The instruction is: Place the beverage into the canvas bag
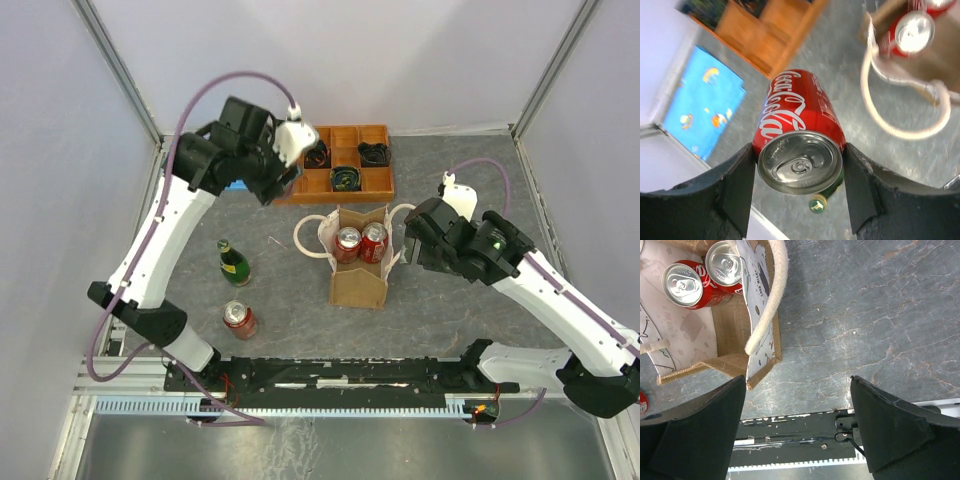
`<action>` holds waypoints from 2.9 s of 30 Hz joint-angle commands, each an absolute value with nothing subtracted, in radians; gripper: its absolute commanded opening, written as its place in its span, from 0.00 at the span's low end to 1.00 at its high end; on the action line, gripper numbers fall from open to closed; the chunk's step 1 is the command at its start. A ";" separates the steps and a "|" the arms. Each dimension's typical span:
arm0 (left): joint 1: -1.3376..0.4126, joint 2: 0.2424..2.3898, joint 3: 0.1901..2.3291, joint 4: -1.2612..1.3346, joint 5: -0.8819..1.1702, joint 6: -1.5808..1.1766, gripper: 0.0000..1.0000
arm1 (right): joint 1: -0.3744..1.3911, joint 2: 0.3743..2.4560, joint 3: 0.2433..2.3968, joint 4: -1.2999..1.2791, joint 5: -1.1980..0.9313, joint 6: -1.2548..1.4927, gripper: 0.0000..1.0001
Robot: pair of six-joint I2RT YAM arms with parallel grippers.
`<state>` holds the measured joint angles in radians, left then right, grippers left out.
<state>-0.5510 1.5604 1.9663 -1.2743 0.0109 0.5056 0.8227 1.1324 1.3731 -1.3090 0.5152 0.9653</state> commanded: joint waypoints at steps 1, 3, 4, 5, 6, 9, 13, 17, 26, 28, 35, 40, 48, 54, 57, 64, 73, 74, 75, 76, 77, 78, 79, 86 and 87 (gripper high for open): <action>-0.570 1.642 2.307 -1.229 0.105 0.407 0.03 | 0.822 1.118 1.373 -1.291 0.530 0.980 0.93; -0.602 1.686 2.387 -1.261 0.141 0.384 0.03 | 0.822 1.122 1.380 -1.295 0.530 0.980 0.93; -0.624 1.695 2.382 -1.265 0.157 0.373 0.03 | 0.822 1.122 1.383 -1.297 0.532 0.980 0.93; -0.647 1.696 2.363 -1.264 0.176 0.359 0.03 | 0.822 1.119 1.385 -1.303 0.538 0.980 0.93; -0.680 1.693 2.340 -1.258 0.195 0.336 0.03 | 0.823 1.114 1.389 -1.311 0.544 0.984 0.93; -0.760 1.667 2.229 -1.210 0.224 0.295 0.03 | 0.822 1.094 1.388 -1.331 0.561 0.997 0.93; -0.844 1.628 2.067 -1.111 0.214 0.270 0.03 | 0.822 1.067 1.376 -1.353 0.573 1.013 0.93; -0.890 1.628 1.965 -1.038 0.201 0.261 0.03 | 0.822 1.046 1.359 -1.361 0.575 1.026 0.93; -0.929 1.664 1.852 -0.933 0.171 0.253 0.03 | 0.822 1.025 1.343 -1.377 0.579 1.035 0.93; -0.930 1.668 1.833 -0.913 0.159 0.253 0.03 | 0.822 1.018 1.335 -1.378 0.579 1.038 0.93; -0.930 1.681 1.746 -0.885 0.128 0.271 0.03 | 0.822 1.014 1.327 -1.379 0.578 1.041 0.93; -0.931 1.654 1.623 -0.827 0.083 0.295 0.03 | 0.822 1.006 1.323 -1.381 0.577 1.042 0.93; -0.931 1.634 1.504 -0.758 0.039 0.296 0.03 | 0.822 1.011 1.327 -1.383 0.575 1.043 0.93; -0.931 1.641 1.470 -0.724 0.023 0.290 0.03 | 0.822 1.015 1.330 -1.383 0.575 1.042 0.93; -0.931 1.647 1.456 -0.711 0.024 0.284 0.03 | 0.822 1.015 1.333 -1.384 0.576 1.042 0.93; -0.932 1.641 1.527 -0.772 0.074 0.269 0.03 | 0.822 1.010 1.328 -1.397 0.581 1.046 0.93; -0.930 1.622 1.635 -0.909 0.172 0.281 0.03 | 0.822 1.028 1.321 -1.373 0.571 1.039 0.93; -0.931 1.623 1.629 -0.908 0.169 0.287 0.03 | 0.822 1.031 1.323 -1.370 0.569 1.037 0.93; -0.930 1.622 1.621 -0.908 0.162 0.289 0.03 | 0.823 1.034 1.324 -1.369 0.568 1.035 0.93; -0.930 1.622 1.615 -0.907 0.159 0.291 0.03 | 0.822 1.036 1.325 -1.369 0.567 1.034 0.93; -0.930 1.624 1.608 -0.904 0.152 0.290 0.03 | 0.822 1.036 1.326 -1.370 0.566 1.034 0.93; -0.931 1.624 1.603 -0.899 0.145 0.287 0.03 | 0.822 1.035 1.326 -1.372 0.566 1.034 0.93; -0.931 1.625 1.598 -0.893 0.141 0.285 0.03 | 0.822 1.035 1.328 -1.375 0.567 1.035 0.93; -0.931 1.645 1.631 -0.899 0.175 0.278 0.03 | 0.822 1.015 1.333 -1.389 0.575 1.036 0.92; -0.930 1.650 1.639 -0.900 0.181 0.276 0.03 | 0.823 1.016 1.332 -1.388 0.574 1.036 0.92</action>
<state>-0.9279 1.6691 1.5768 -0.9382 0.1345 0.2798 0.8227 1.0332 1.3216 -1.3815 0.5457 1.0321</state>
